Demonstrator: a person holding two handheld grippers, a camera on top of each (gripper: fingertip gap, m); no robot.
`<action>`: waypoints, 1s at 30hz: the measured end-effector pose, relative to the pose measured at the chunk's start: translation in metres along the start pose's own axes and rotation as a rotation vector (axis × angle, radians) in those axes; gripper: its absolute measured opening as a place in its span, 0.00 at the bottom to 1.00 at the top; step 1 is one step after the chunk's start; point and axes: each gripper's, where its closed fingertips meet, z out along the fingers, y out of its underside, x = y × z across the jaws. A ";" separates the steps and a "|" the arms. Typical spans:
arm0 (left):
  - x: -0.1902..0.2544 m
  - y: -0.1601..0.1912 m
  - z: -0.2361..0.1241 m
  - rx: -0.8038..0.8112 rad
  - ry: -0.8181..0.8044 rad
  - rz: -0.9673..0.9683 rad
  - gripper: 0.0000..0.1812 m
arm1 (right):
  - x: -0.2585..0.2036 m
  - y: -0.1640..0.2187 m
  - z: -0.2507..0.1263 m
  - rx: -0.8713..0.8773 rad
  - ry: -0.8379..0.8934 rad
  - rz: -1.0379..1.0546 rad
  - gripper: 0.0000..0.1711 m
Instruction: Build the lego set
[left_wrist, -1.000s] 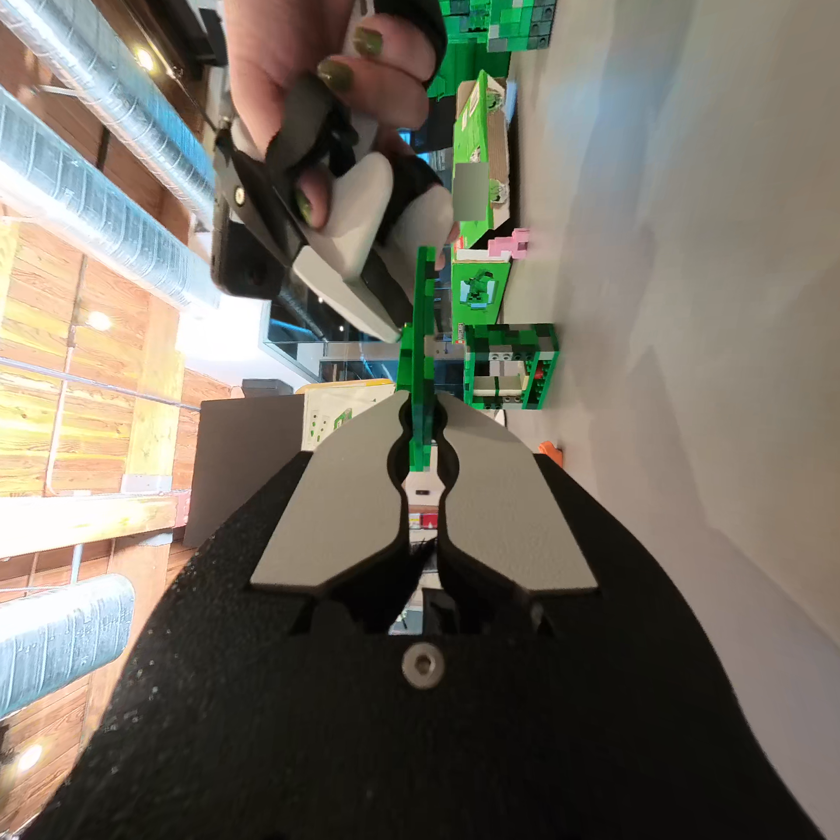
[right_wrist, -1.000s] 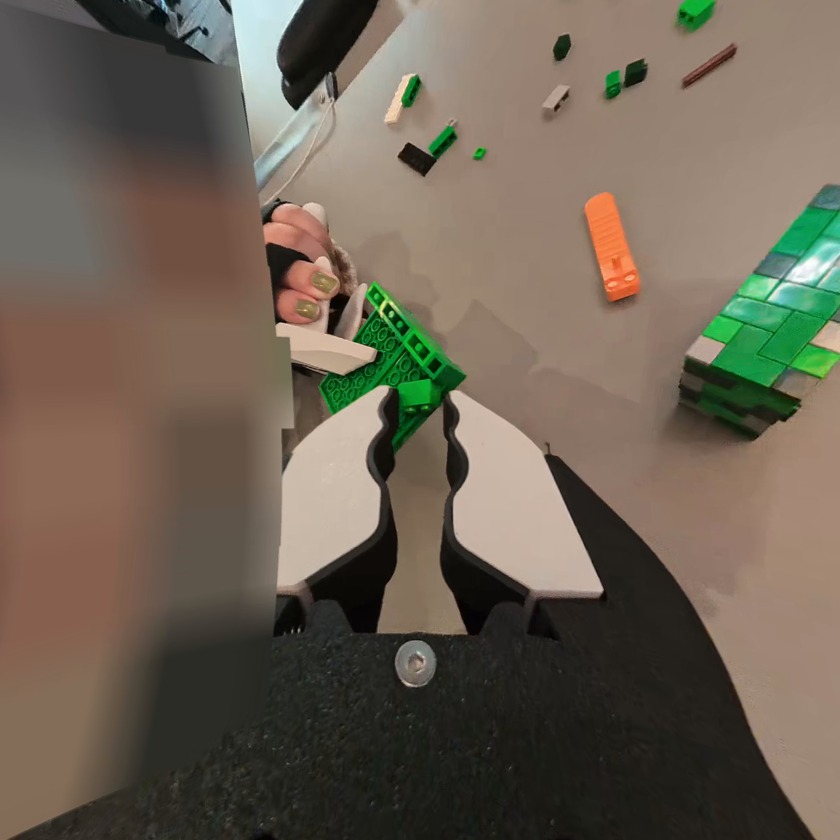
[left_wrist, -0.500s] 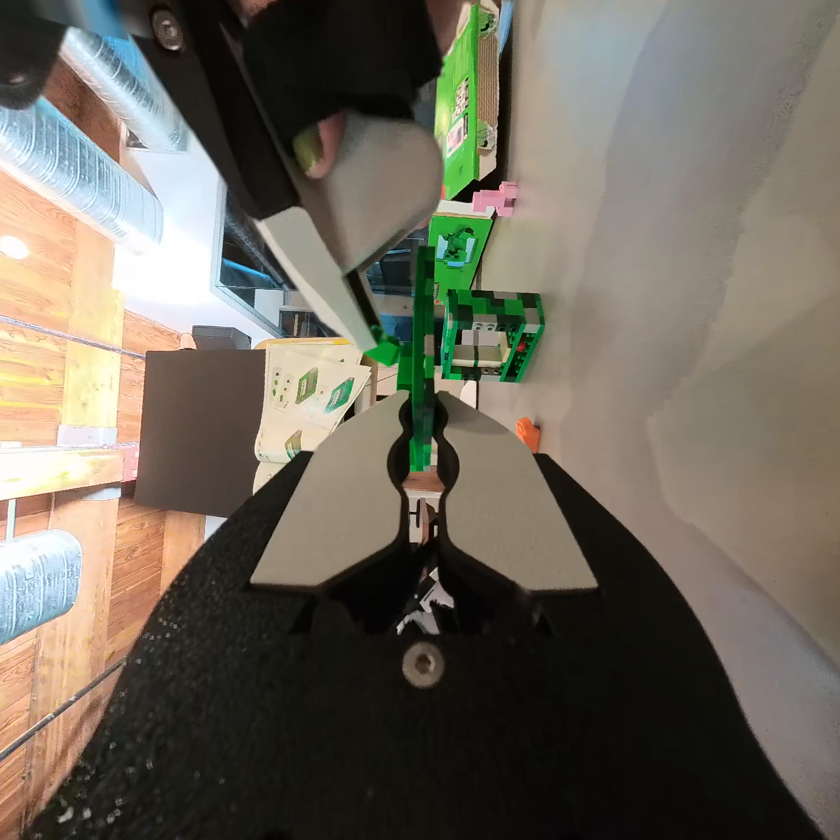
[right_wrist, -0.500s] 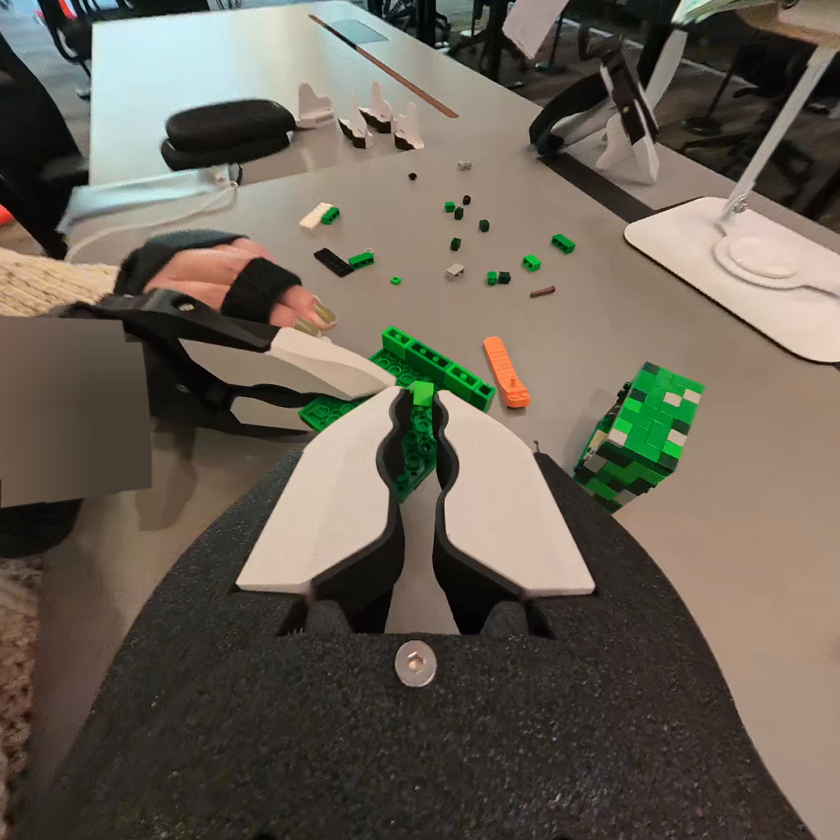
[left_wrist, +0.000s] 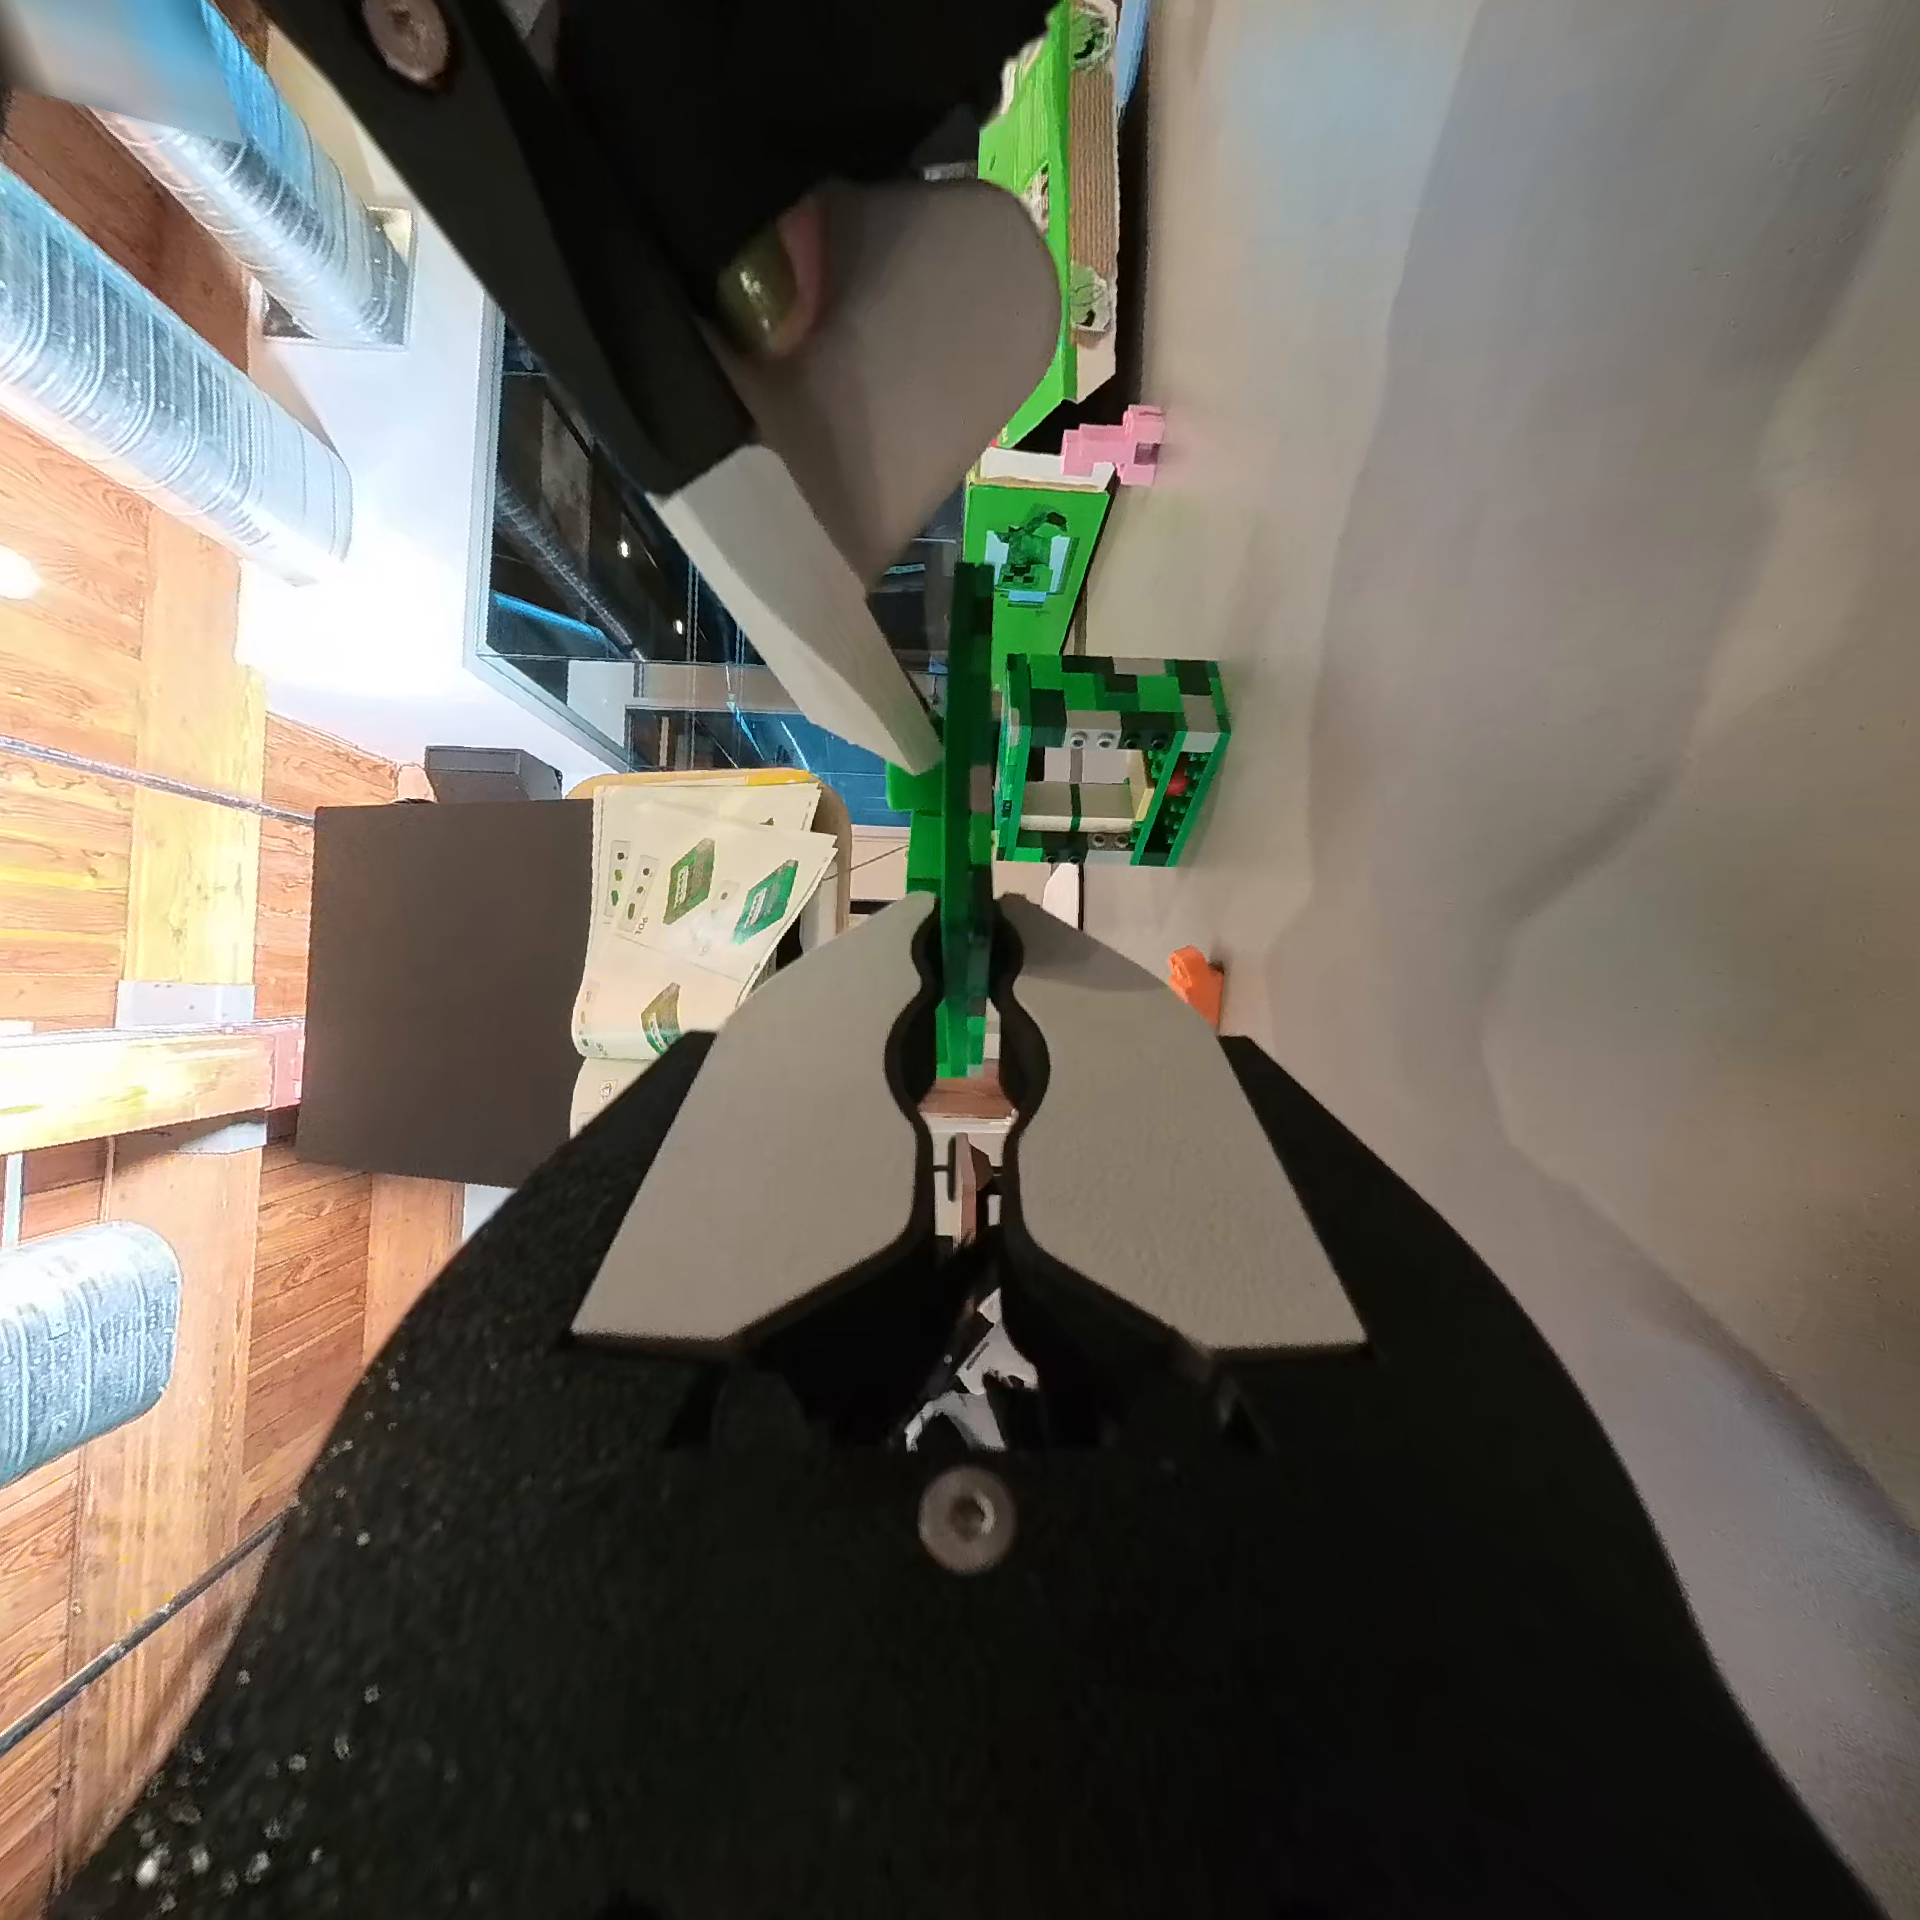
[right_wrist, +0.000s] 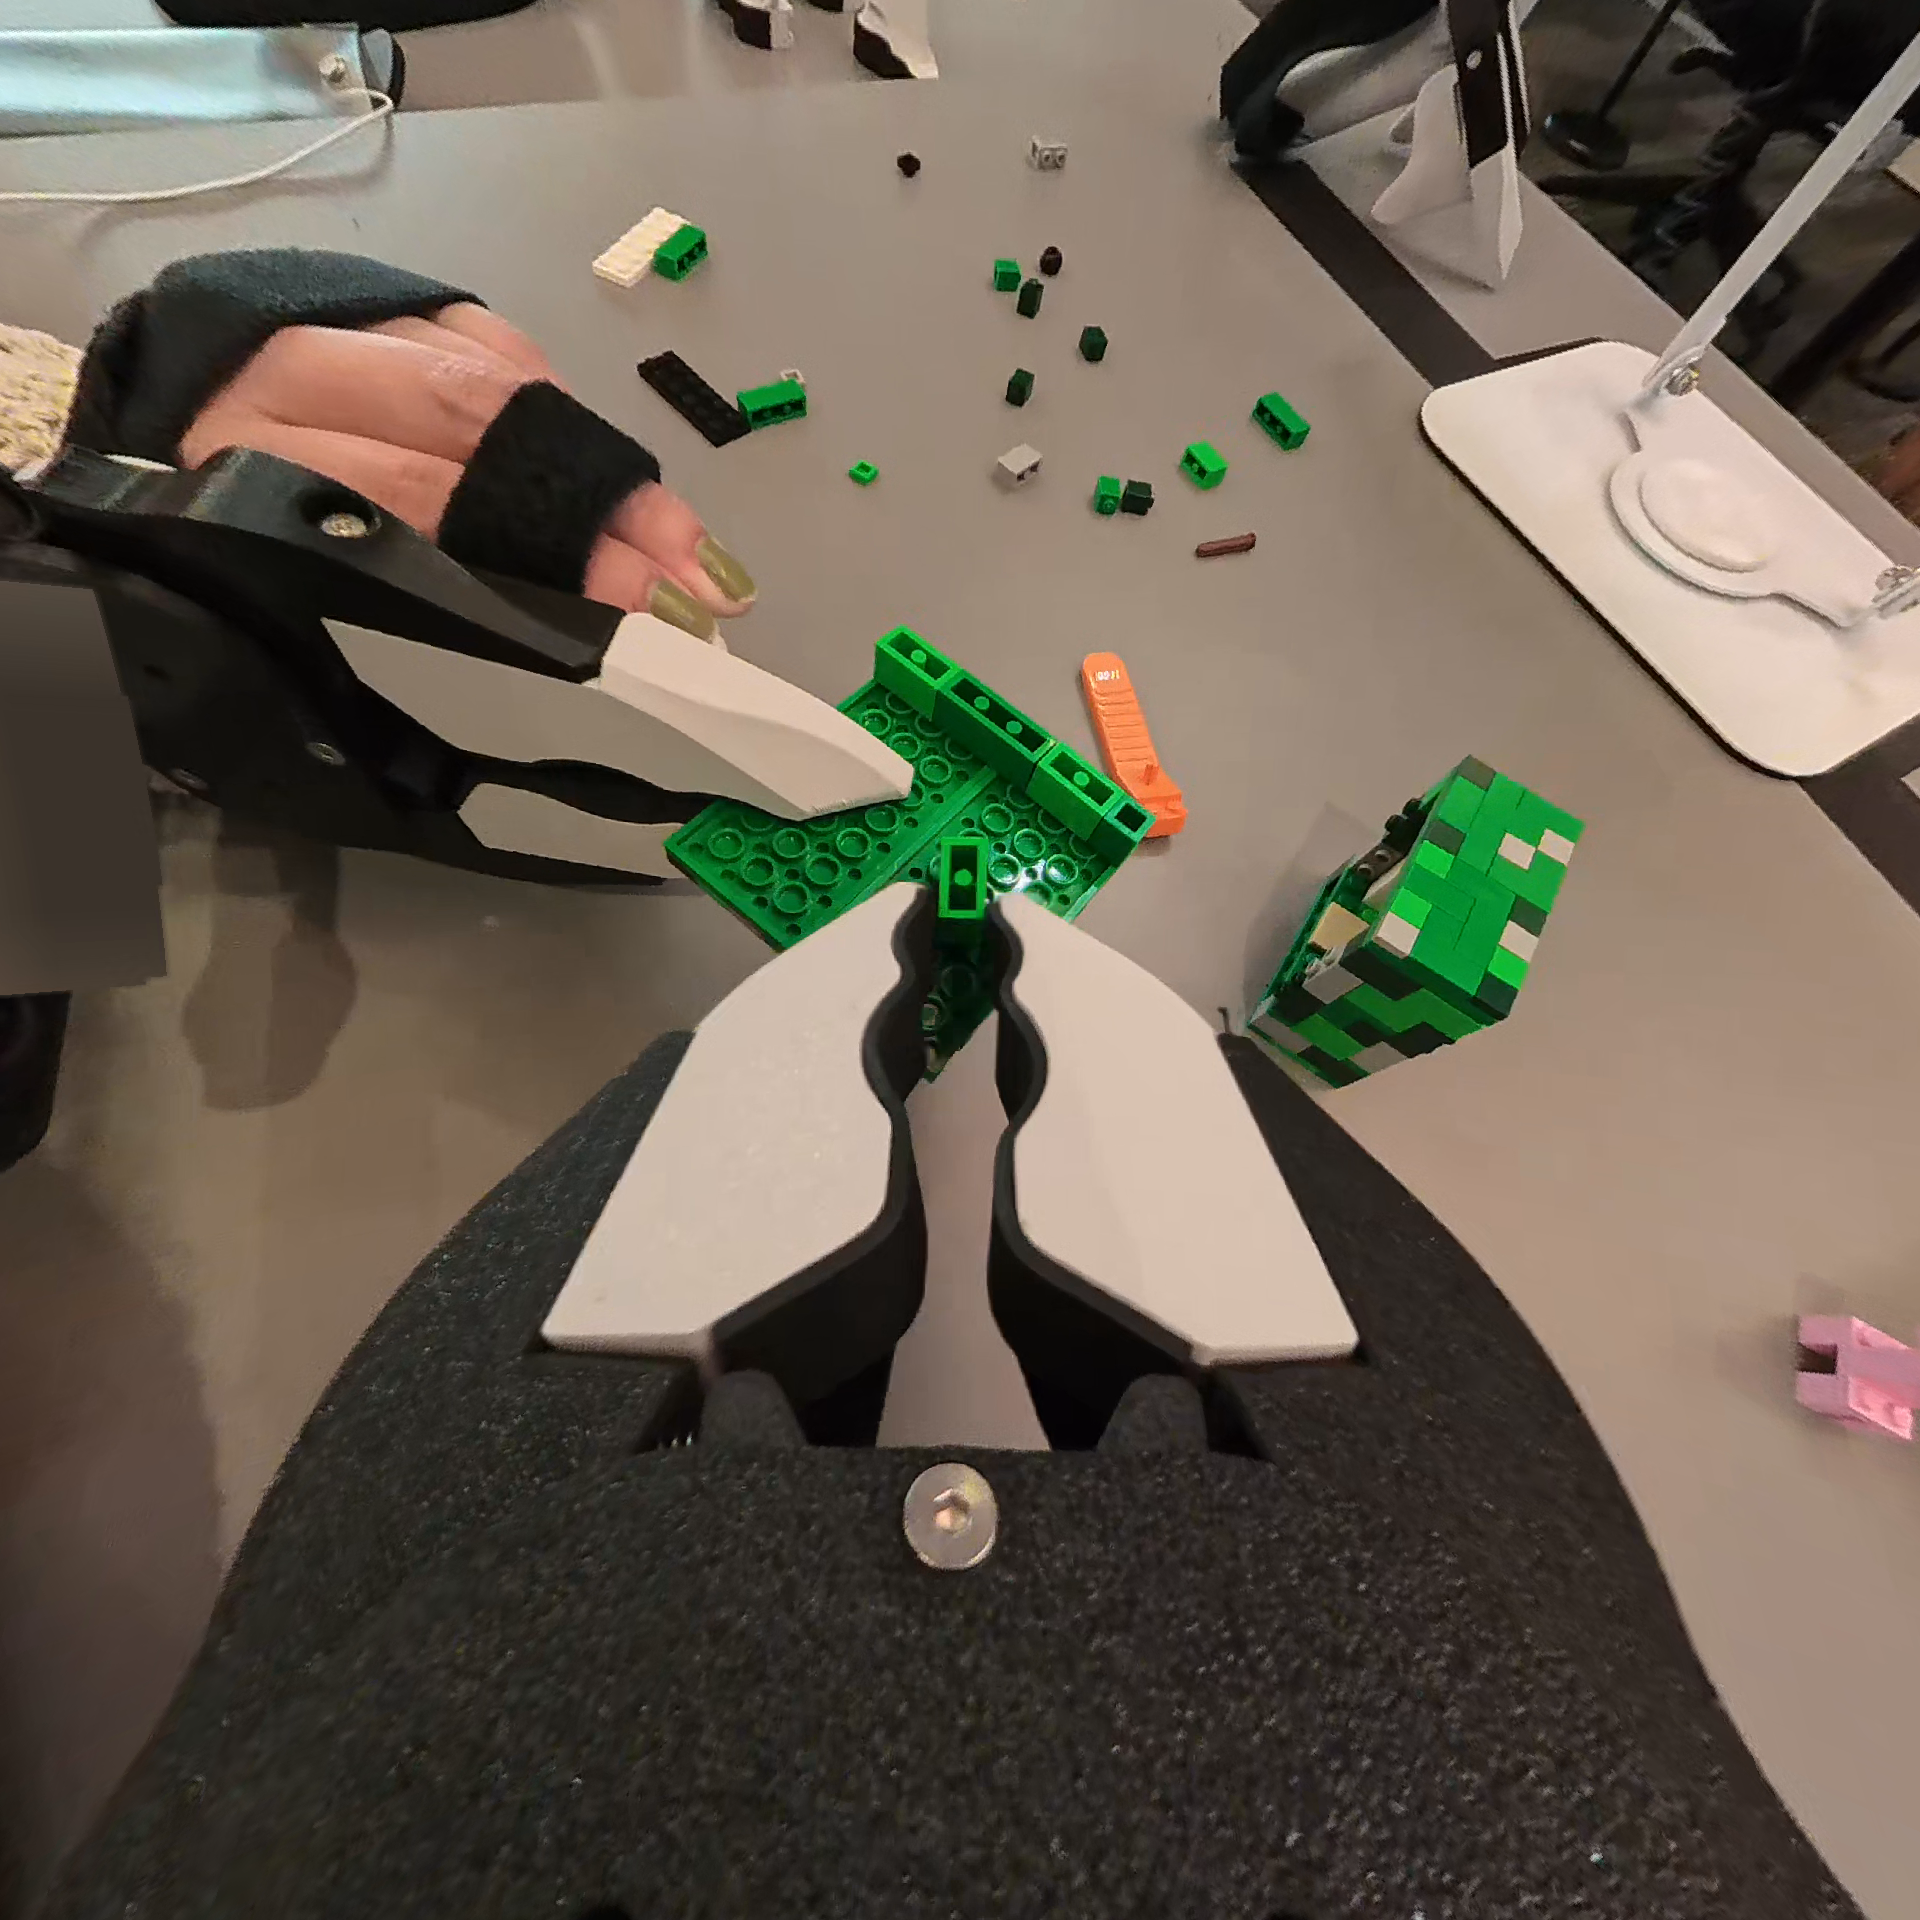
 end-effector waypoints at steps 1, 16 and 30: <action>0.000 0.001 0.000 -0.005 0.001 0.002 0.03 | 0.001 0.000 0.000 -0.003 0.009 0.004 0.04; 0.002 0.004 0.003 -0.135 -0.003 0.085 0.03 | 0.025 -0.001 0.017 0.001 0.209 0.353 0.04; 0.002 0.005 0.003 -0.132 -0.005 0.087 0.03 | 0.025 -0.003 0.020 -0.043 0.248 0.319 0.08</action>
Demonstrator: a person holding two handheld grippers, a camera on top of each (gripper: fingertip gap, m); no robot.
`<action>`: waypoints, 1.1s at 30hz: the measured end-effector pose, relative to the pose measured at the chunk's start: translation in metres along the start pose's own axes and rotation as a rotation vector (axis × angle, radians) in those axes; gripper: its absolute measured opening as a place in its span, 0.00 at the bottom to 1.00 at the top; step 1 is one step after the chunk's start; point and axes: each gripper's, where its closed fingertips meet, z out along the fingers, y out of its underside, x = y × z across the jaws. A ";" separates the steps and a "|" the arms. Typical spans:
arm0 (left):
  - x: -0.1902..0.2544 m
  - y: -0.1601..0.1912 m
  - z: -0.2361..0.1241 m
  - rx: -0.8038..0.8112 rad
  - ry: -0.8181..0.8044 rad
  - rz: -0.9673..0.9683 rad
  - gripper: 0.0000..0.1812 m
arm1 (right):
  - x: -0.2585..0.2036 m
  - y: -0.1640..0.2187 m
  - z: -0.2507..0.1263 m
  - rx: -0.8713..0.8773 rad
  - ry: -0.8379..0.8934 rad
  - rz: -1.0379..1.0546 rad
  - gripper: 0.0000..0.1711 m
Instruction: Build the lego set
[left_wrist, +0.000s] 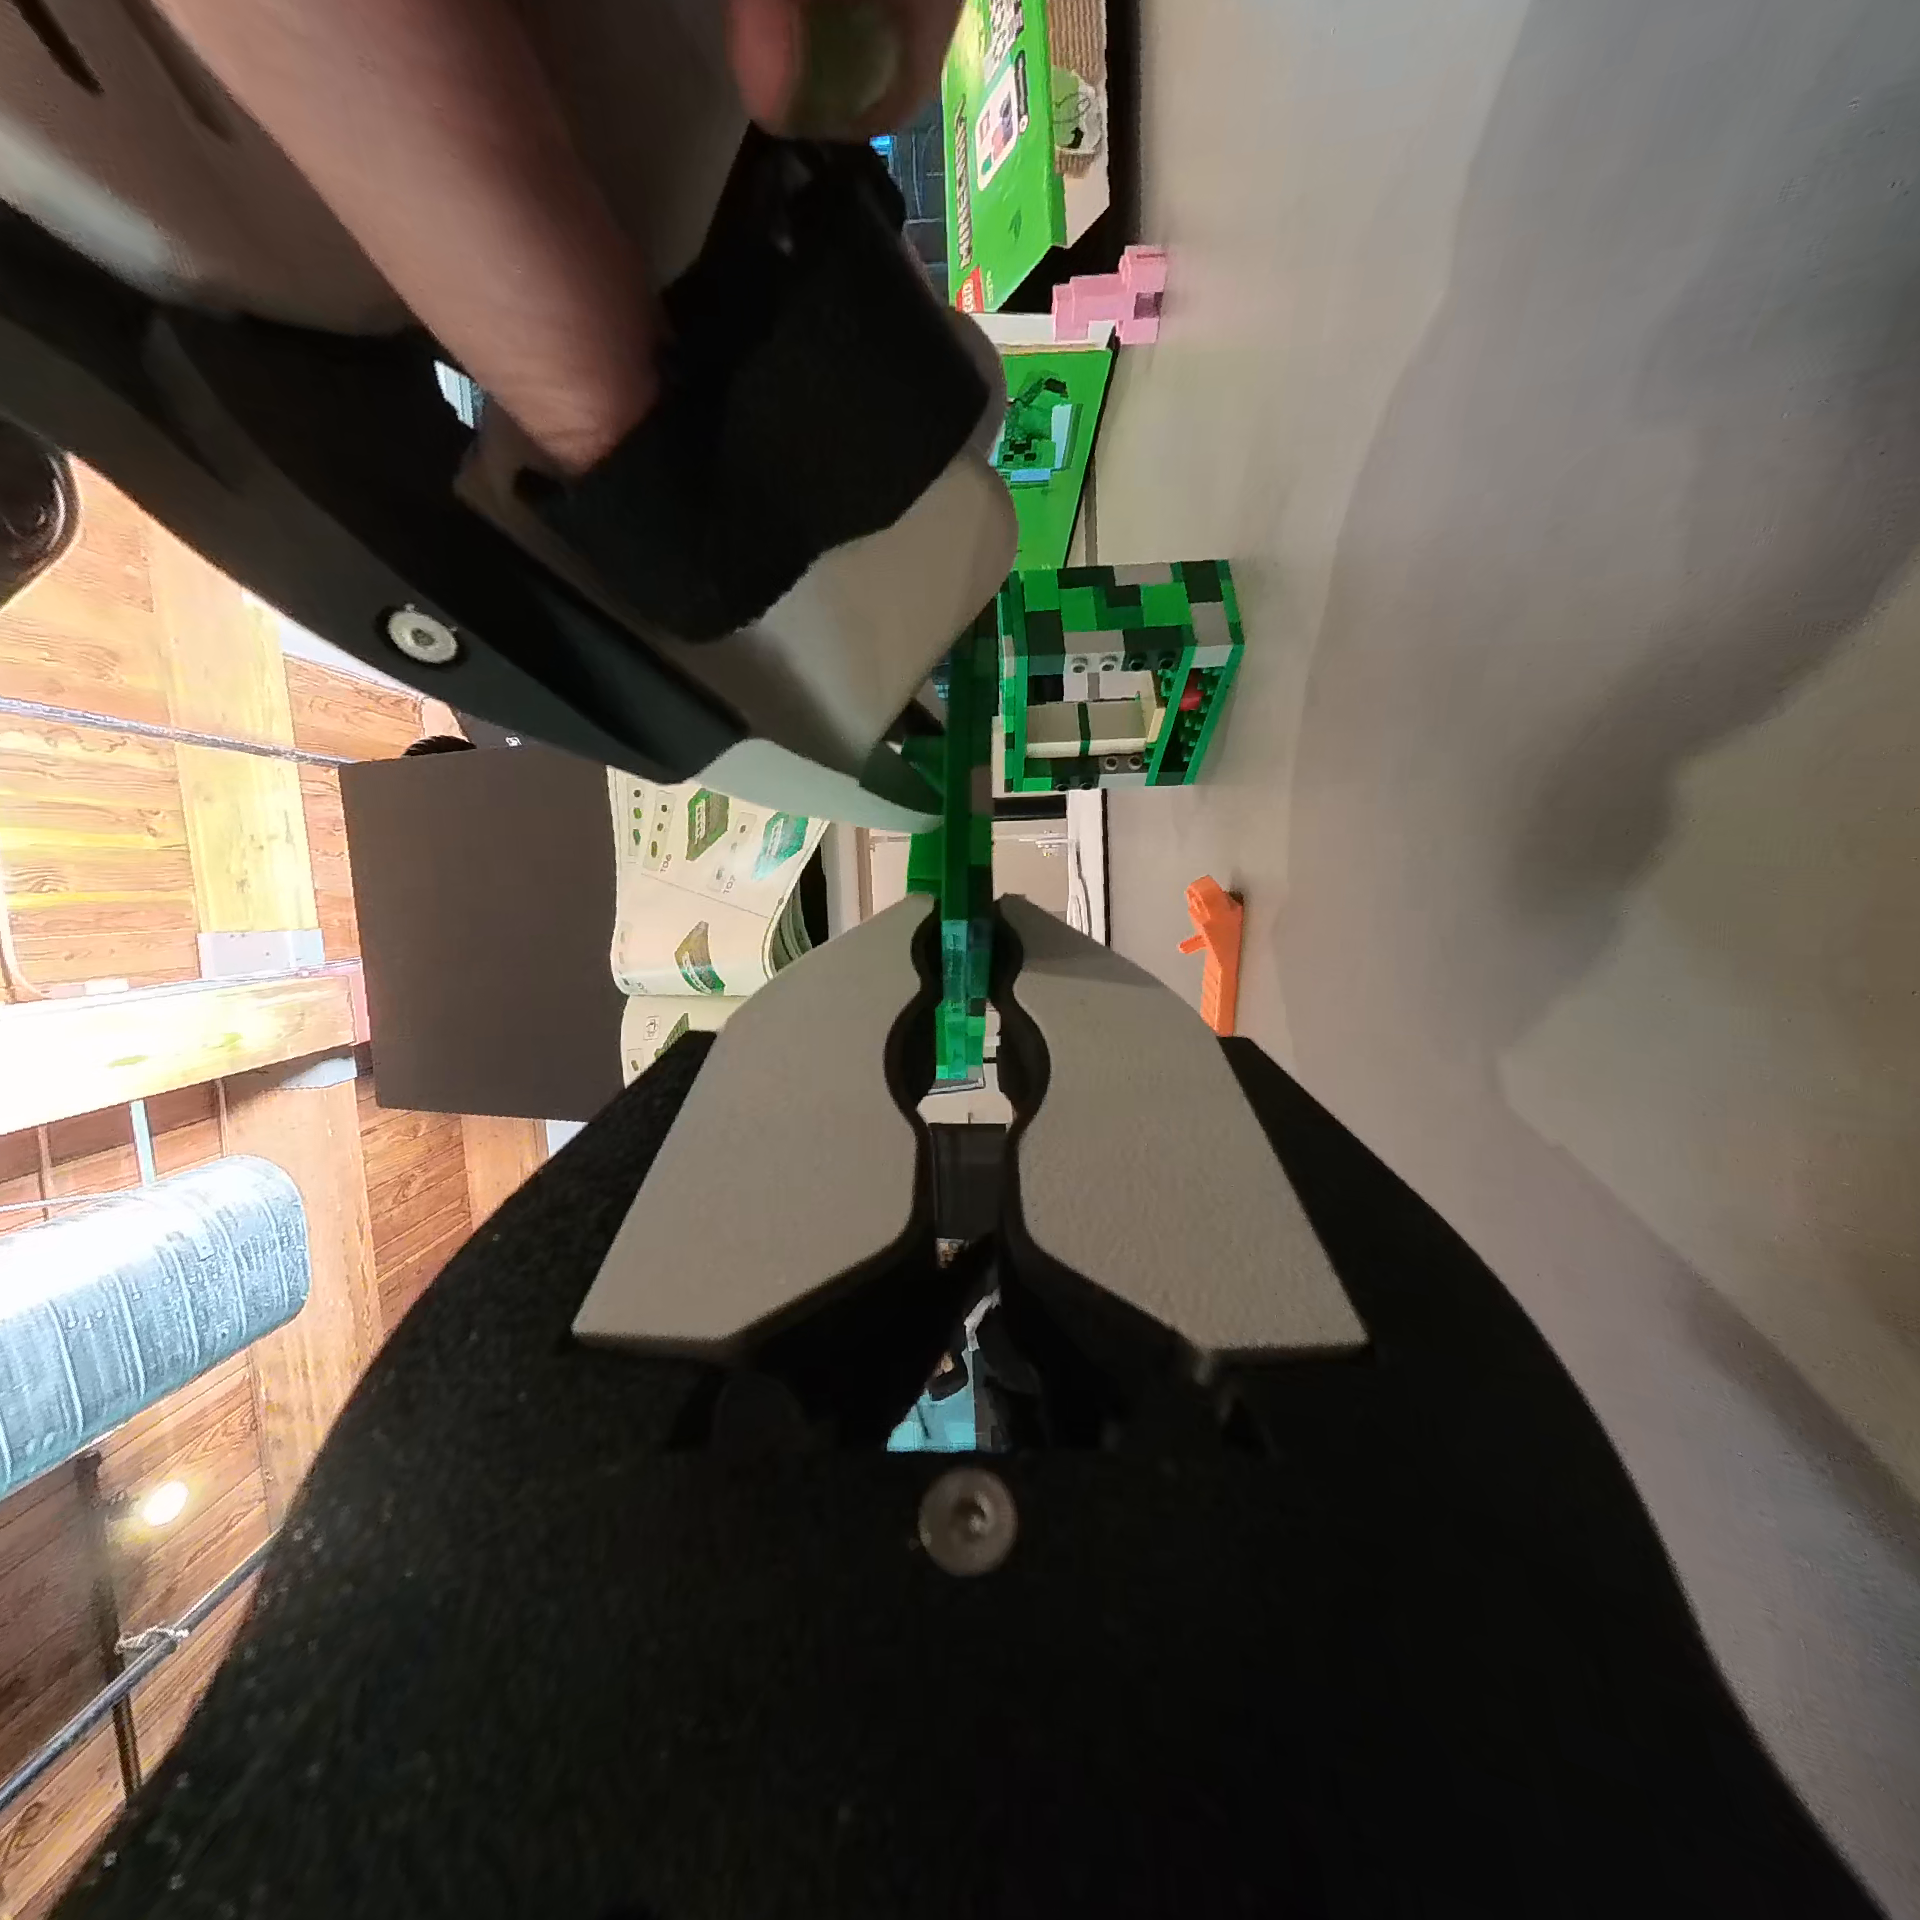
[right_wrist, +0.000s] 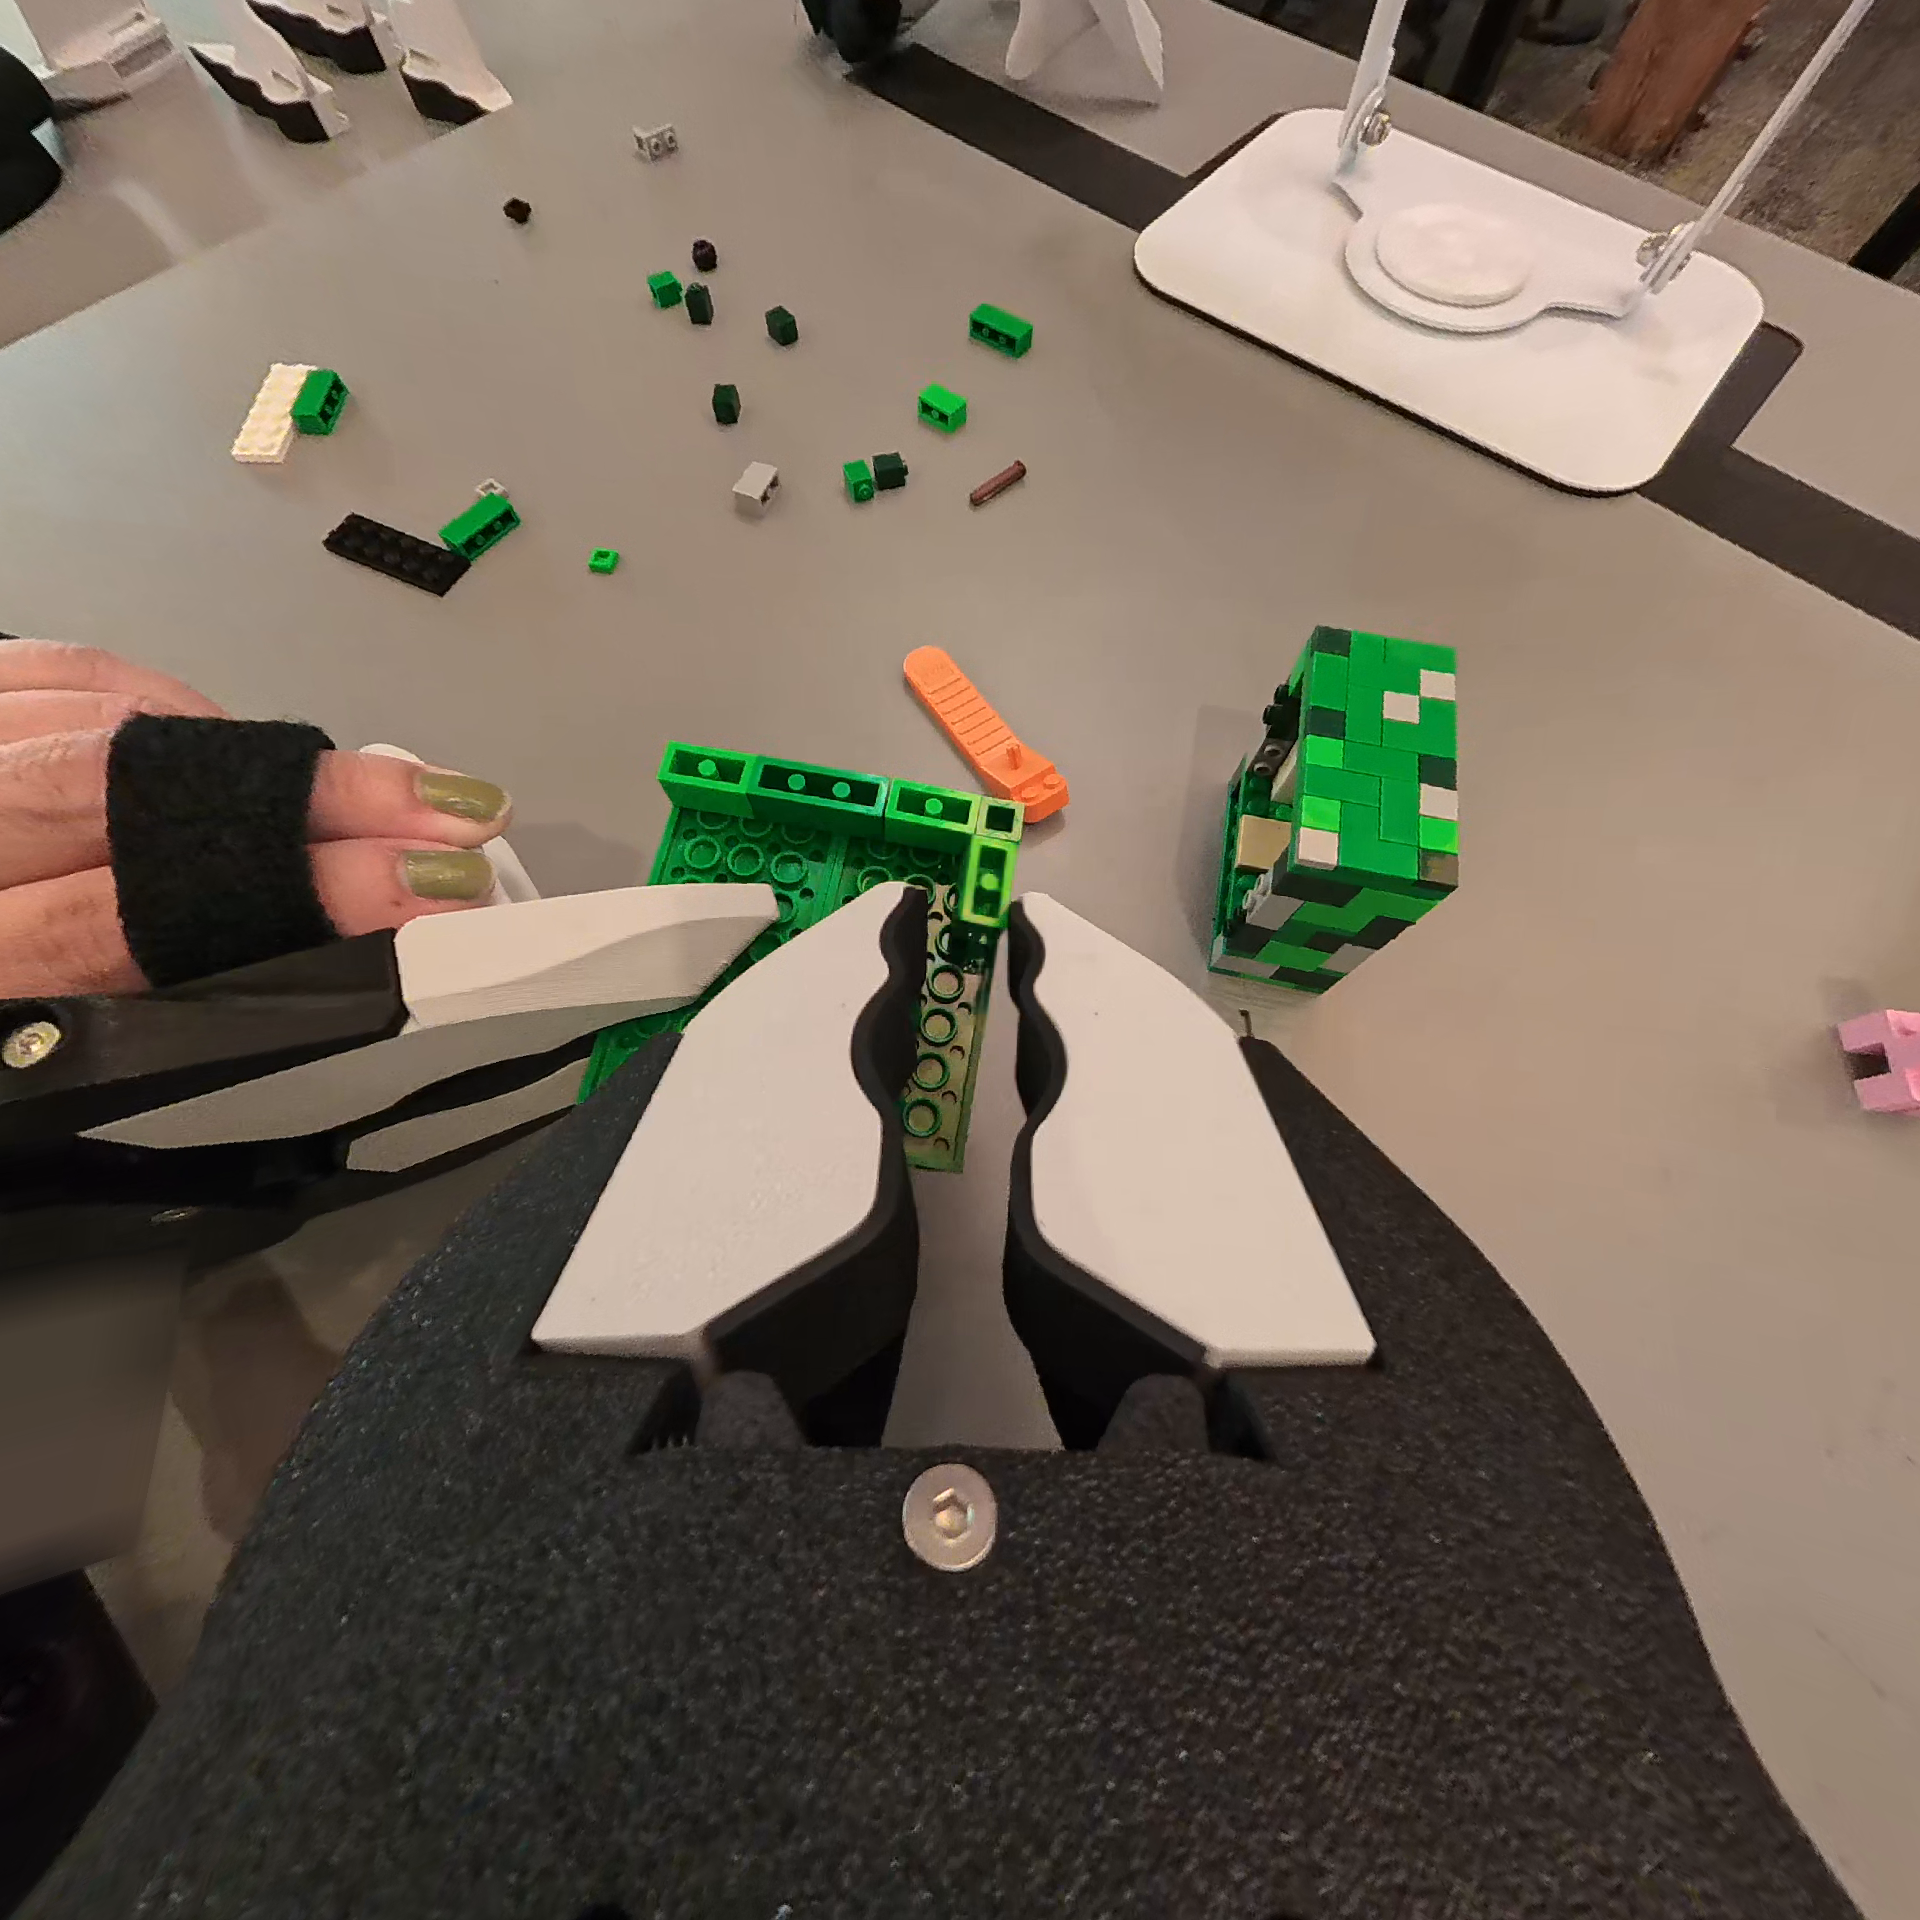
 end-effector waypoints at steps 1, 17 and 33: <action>0.000 0.000 0.000 0.001 0.000 -0.001 0.03 | 0.000 0.000 0.000 -0.001 0.000 -0.002 0.09; 0.003 -0.003 -0.001 0.017 0.006 0.016 0.03 | 0.003 0.004 -0.001 -0.038 0.030 -0.041 0.06; 0.005 -0.007 -0.001 0.030 0.007 0.043 0.03 | 0.005 0.009 -0.003 -0.109 0.084 -0.128 0.07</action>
